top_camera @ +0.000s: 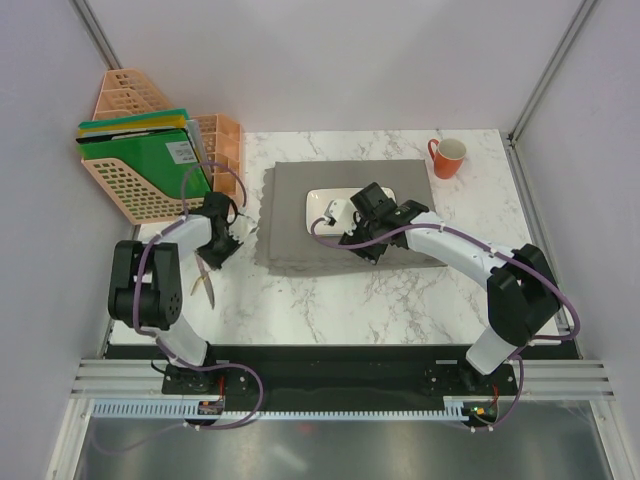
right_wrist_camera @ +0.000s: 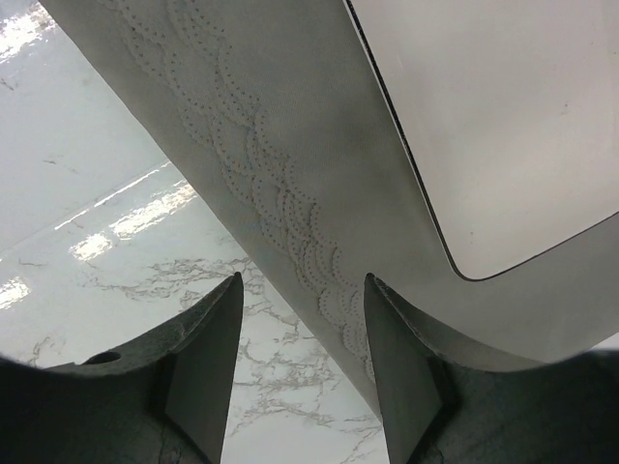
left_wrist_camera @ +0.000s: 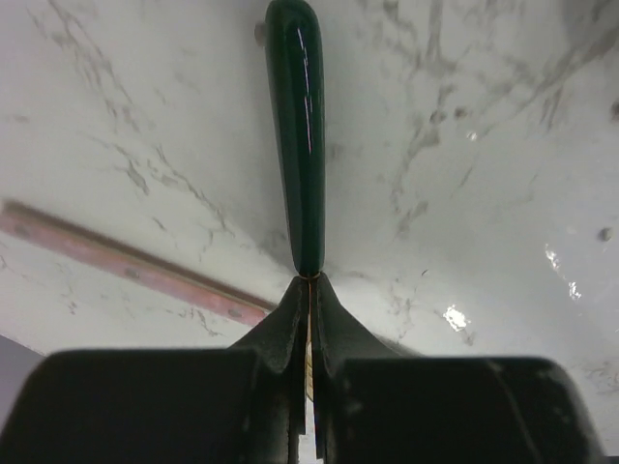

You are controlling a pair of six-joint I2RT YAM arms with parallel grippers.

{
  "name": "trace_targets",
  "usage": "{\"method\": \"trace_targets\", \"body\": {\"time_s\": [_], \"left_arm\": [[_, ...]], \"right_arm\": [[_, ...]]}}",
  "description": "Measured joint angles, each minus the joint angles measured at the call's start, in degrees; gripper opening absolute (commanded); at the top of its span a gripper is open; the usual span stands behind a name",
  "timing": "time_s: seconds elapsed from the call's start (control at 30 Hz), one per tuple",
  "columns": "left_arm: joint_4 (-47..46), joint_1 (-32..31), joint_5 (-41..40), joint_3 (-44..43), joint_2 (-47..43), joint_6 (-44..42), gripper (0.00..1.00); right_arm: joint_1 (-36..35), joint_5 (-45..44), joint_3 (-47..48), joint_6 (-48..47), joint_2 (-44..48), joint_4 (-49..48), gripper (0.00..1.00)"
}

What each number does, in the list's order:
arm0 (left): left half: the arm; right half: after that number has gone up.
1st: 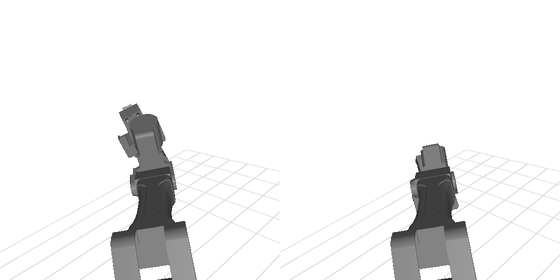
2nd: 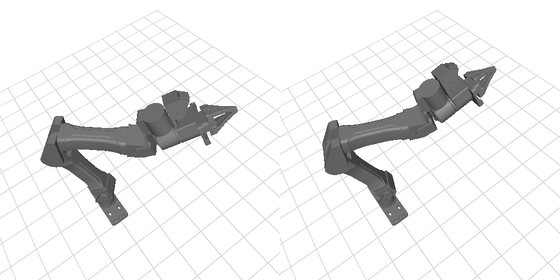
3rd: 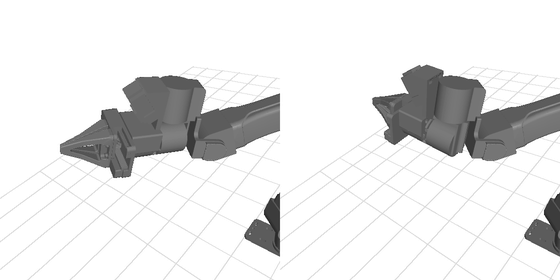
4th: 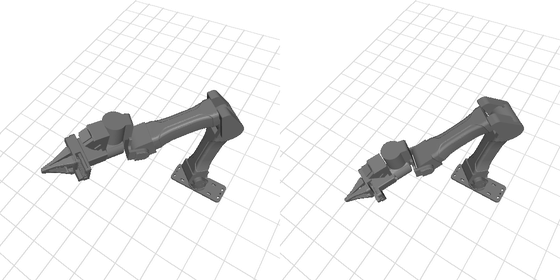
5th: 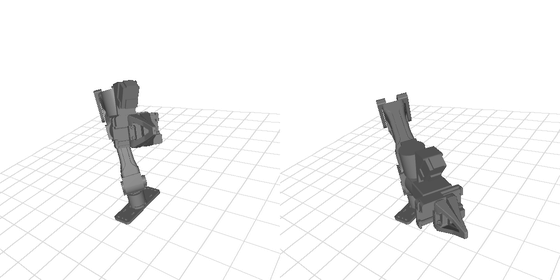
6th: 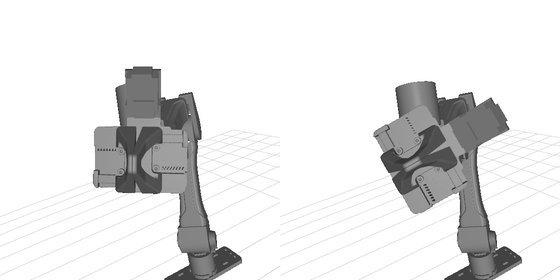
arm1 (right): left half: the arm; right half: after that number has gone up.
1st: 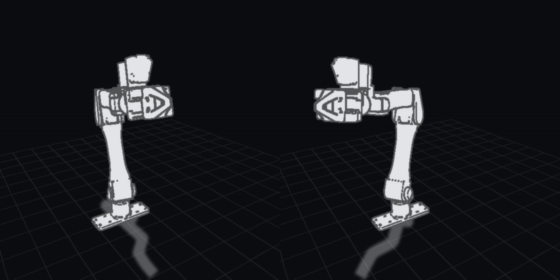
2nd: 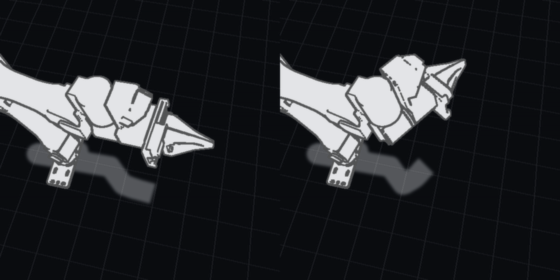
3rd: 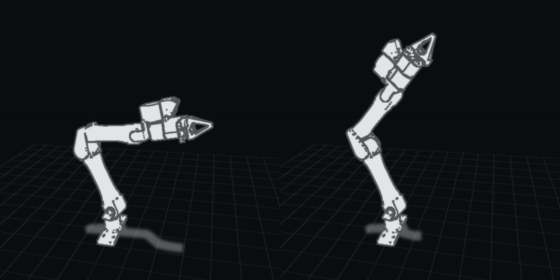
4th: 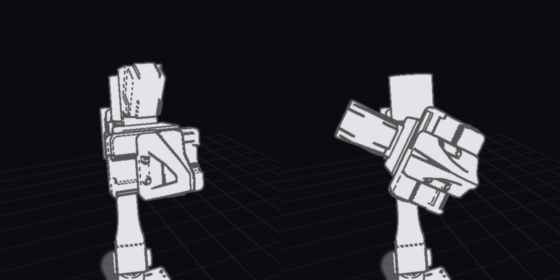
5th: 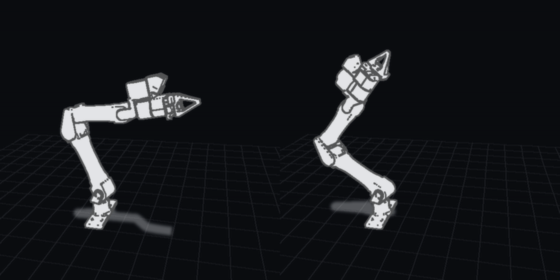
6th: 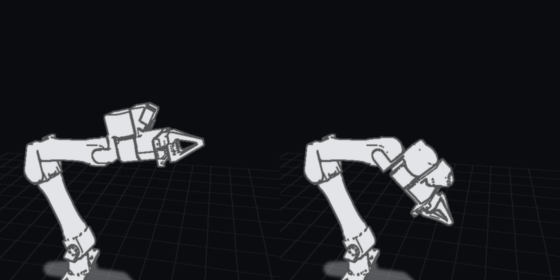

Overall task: Set the dinner table for one person
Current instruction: Move the spoon at the center of the board.

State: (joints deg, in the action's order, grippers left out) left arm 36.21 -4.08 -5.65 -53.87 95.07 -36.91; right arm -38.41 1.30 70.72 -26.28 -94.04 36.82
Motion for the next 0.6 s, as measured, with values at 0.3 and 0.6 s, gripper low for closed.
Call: {"method": "trace_targets", "body": {"time_s": [0.3,0.6], "left_arm": [[0.1,-6.5,-0.5,-6.5,5.7,2.6,0.02],[0.1,-9.5,-0.1,-9.0,7.6,4.5,0.02]], "right_arm": [[0.0,-0.1,-0.1,-0.1,0.0,0.0,0.59],[0.0,0.0,-0.2,-0.1,0.0,0.0,0.59]]}}
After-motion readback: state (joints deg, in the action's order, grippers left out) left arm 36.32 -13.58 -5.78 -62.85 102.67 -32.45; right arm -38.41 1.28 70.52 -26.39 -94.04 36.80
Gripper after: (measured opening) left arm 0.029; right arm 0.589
